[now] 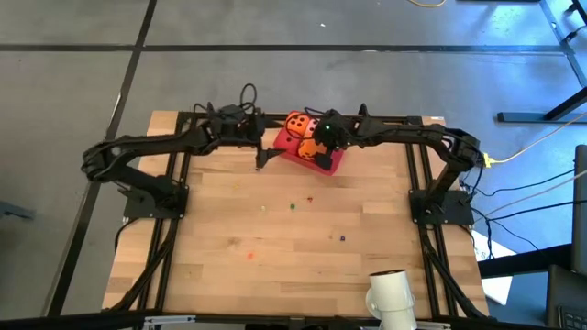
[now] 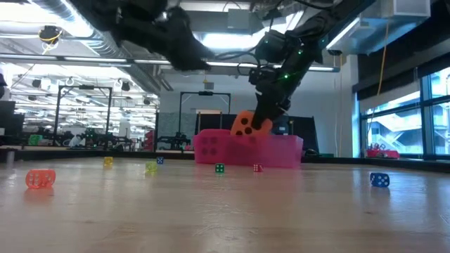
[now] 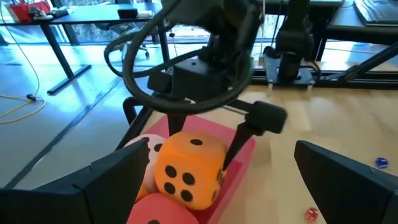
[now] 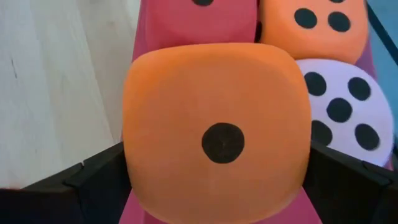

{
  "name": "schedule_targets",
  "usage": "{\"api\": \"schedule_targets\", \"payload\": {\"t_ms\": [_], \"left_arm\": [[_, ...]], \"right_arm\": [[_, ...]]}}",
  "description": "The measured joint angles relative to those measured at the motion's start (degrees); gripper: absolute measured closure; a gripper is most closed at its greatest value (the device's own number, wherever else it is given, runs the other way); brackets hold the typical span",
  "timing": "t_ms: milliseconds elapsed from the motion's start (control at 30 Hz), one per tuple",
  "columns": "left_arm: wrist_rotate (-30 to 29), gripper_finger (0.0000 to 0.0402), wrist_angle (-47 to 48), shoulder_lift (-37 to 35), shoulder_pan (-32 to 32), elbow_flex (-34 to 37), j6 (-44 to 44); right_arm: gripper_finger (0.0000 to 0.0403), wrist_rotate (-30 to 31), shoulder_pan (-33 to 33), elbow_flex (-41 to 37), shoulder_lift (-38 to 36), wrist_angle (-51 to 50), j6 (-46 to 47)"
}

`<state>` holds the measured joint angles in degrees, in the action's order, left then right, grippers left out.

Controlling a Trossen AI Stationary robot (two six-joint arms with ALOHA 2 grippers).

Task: Pick & Place Dice
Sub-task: Put the large orange die into the red bin

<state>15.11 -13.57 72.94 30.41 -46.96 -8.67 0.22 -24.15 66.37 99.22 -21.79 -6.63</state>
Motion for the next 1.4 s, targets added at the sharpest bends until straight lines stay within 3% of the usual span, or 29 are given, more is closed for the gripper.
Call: {"api": "schedule_targets", "payload": {"t_ms": [500,700,967,1200,1400], "left_arm": [[-0.2,0.0002,-28.8,23.5,0.5,-0.2,2.3],[-0.3,0.0002,-27.8,29.4,0.5,-5.4,2.4],[-0.6,0.0002,-16.3,33.4,1.2,-14.1,0.3],[-7.8,0.0002,-10.3,33.2,1.3,-14.8,-1.4],[-7.4,0.0002,-10.4,33.1,1.5,-14.6,-0.9]], "right_arm": [[0.0003,-2.6,-0.2,0.0,0.4,0.6,1.6],[0.0003,-2.6,-0.2,0.0,0.4,2.2,1.6],[0.0003,-2.5,-0.2,0.0,0.4,2.1,1.7],[0.0003,-2.4,-0.2,-0.1,0.5,1.7,1.7],[0.0003,-2.4,-0.2,-0.1,0.7,1.9,1.7]]}}
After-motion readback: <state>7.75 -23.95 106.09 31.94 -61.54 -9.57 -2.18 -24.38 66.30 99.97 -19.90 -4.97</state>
